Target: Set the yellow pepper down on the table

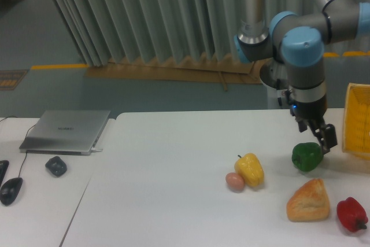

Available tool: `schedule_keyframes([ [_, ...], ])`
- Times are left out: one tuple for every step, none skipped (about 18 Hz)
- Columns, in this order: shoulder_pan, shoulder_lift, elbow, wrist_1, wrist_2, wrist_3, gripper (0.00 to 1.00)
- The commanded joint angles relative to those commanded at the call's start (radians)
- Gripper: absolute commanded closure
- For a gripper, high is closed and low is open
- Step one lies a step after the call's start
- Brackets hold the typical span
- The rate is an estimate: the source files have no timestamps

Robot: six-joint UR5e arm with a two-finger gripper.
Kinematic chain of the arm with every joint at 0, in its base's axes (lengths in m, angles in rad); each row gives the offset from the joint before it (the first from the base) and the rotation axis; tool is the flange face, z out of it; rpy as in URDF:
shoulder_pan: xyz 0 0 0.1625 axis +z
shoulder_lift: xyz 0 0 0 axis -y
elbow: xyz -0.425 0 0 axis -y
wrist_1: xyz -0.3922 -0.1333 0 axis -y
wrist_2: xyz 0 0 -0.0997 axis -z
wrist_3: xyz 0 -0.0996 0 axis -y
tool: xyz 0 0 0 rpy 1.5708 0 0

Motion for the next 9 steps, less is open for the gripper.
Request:
schedule_keyframes([
  [0.019, 0.014, -0.002, -0.012, -0.002, 0.045, 0.00],
  [0.034, 0.021, -0.002, -0.025, 0.000, 0.067, 0.00],
  [0.042, 0.025, -0.002, -0.032, 0.000, 0.073, 0.00],
  [0.049, 0.026, -0.003, -0.032, 0.001, 0.075, 0.00],
  [0.060, 0.029, -0.003, -0.034, 0.000, 0.075, 0.00],
  [0.060, 0.031, -0.006, -0.034, 0.000, 0.076, 0.00],
  [0.059, 0.031, -0.006, -0.034, 0.000, 0.078, 0.00],
  [0.059, 0.031, -0.006, -0.034, 0.000, 0.078, 0.00],
  [0.057, 0.031, -0.009, -0.034, 0.001, 0.078, 0.00],
])
